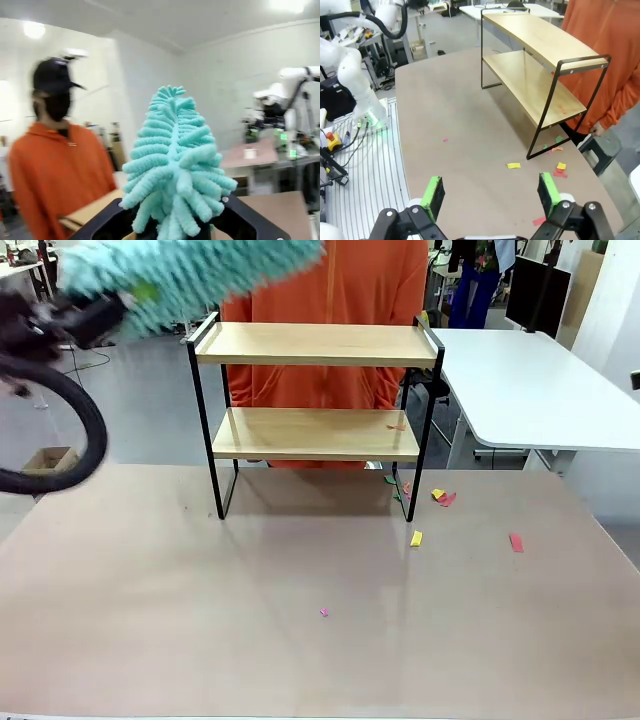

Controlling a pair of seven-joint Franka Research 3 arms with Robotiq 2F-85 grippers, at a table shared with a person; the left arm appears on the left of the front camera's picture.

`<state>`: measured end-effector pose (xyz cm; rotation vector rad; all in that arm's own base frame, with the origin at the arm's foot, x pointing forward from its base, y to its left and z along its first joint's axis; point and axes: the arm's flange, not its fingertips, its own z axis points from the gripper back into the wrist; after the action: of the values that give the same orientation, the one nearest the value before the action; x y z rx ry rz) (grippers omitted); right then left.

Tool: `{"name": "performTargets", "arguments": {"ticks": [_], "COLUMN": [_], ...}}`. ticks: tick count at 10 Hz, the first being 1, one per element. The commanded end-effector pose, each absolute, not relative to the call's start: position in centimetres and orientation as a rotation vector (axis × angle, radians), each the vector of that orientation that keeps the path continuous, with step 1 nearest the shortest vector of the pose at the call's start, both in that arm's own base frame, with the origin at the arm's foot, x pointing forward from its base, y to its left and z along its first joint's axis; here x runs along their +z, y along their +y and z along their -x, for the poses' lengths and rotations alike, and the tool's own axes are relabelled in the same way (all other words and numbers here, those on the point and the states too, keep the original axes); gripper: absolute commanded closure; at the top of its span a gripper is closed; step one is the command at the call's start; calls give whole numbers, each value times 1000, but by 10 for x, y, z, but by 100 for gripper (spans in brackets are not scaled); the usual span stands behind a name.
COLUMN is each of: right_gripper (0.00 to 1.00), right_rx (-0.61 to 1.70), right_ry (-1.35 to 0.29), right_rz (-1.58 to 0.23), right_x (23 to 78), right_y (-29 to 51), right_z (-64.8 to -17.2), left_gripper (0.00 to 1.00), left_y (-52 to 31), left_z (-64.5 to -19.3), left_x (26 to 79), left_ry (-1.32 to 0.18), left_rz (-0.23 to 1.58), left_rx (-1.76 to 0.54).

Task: Clean the shelf.
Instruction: Hand the Duster back to the human.

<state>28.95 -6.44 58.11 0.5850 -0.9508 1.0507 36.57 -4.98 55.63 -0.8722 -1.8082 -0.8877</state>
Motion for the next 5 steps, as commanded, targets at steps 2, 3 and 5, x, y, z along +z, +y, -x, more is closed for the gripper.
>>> {"name": "performTargets", "arguments": {"ticks": [2, 3, 5], "right_gripper": [0, 0, 0], "right_rx": [1056, 1056, 1056], "right_ry": [-975, -975, -975], "right_rz": [-594, -594, -594], "right_x": [583, 583, 583], "right_y": [-65, -65, -65], "right_z": [-291, -291, -291], "left_gripper": [82, 82, 82], "left_y": [-7, 7, 30], "left_z": [-297, -290, -286], "left_x": [555, 554, 545], "left_ry": [-1961, -1967, -1933], "left_rz": [543, 415, 198], "left_rx": [-613, -513, -376]}}
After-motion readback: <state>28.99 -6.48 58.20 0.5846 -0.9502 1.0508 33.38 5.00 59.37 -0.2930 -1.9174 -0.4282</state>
